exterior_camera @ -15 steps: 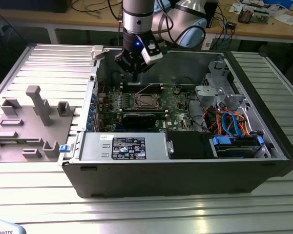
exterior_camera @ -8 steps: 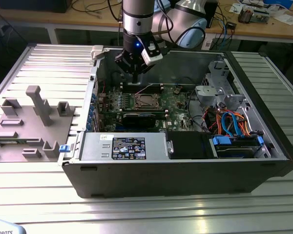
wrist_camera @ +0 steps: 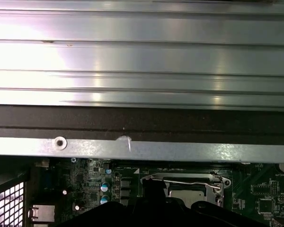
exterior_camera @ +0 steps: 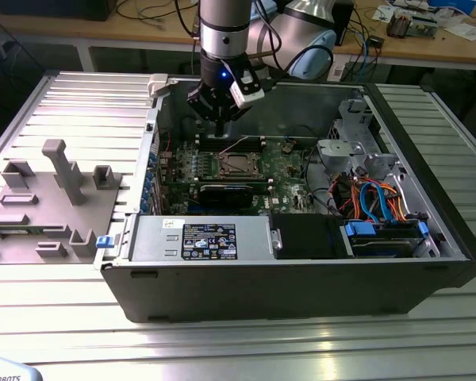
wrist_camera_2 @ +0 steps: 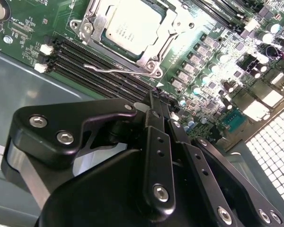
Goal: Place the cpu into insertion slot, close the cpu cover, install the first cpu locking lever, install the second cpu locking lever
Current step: 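Install the first cpu locking lever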
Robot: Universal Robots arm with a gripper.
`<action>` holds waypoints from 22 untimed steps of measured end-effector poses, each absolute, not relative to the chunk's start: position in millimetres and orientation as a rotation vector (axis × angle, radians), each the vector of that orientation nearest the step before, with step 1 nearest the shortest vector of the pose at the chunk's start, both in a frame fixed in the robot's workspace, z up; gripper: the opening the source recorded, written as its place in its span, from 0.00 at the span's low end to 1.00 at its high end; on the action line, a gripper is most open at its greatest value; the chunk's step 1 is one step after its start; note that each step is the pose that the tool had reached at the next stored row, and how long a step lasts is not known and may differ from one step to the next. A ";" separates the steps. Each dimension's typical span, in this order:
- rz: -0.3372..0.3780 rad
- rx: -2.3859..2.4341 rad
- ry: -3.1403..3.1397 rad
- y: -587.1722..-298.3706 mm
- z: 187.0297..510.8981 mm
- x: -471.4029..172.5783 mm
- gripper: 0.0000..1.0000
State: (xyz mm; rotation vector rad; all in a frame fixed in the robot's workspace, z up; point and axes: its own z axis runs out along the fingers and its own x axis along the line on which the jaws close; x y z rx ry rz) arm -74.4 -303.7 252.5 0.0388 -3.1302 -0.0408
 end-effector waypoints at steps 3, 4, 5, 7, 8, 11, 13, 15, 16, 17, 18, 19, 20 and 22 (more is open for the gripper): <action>-0.041 0.039 -3.130 -303.7 251.5 -74.2 0.11; -0.041 0.039 -3.130 -303.7 251.2 -74.2 0.11; -0.041 0.039 -3.130 -303.7 251.0 -74.1 0.11; -0.041 0.039 -3.130 -303.7 250.4 -74.1 0.11; -0.041 0.039 -3.130 -303.7 250.1 -74.0 0.11; -0.041 0.039 -3.130 -303.7 249.1 -73.9 0.11; -0.041 0.039 -3.130 -303.7 248.6 -73.8 0.11; -0.041 0.039 -3.130 -303.7 248.1 -73.8 0.11; -0.041 0.039 -3.130 -303.7 247.8 -73.7 0.11; -0.041 0.039 -3.130 -303.7 247.5 -73.7 0.11; -0.041 0.039 -3.130 -303.7 247.1 -73.7 0.11; -0.041 0.039 -3.130 -303.7 246.8 -73.7 0.11; -0.041 0.039 -3.130 -303.7 246.5 -73.7 0.11; -0.041 0.039 -3.130 -303.4 245.7 -73.6 0.11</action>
